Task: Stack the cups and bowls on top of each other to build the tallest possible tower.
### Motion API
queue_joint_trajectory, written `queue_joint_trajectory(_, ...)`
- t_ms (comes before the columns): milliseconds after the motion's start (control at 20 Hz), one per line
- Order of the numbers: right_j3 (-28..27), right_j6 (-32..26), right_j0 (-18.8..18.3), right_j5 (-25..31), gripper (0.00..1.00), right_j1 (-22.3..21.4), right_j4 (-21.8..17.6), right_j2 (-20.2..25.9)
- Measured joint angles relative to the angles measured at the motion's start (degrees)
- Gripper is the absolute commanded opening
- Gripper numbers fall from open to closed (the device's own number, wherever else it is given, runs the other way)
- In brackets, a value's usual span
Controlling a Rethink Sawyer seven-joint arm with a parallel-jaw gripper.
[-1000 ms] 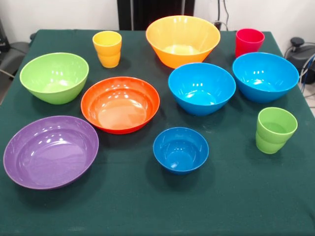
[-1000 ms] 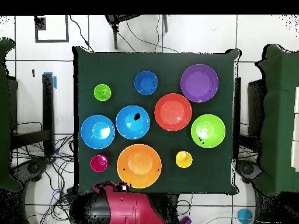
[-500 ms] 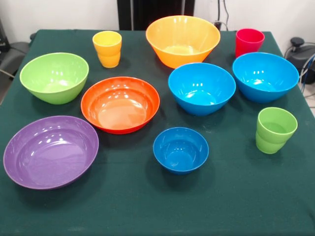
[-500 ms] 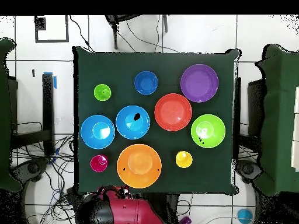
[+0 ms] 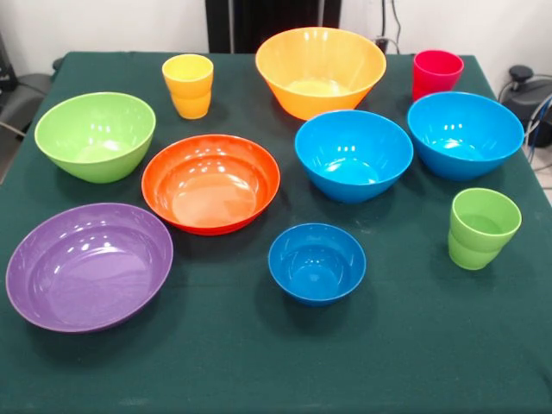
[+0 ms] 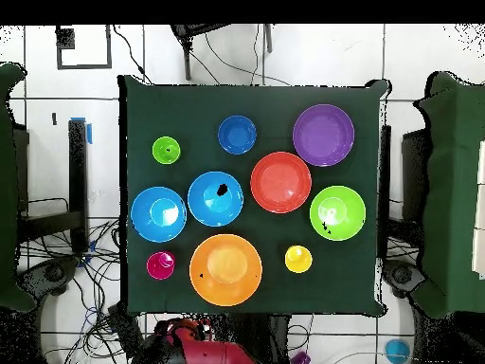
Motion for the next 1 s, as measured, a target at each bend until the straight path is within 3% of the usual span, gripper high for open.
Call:
queue_joint_trajectory(500,0.92,3.86,-0.05,-15.07,1.00,12.98,-5.60,-0.03)
queue_joint_trajectory(1000,0.87,6.65,0.11,-20.31,1.00,22.73,-9.46,-1.38)
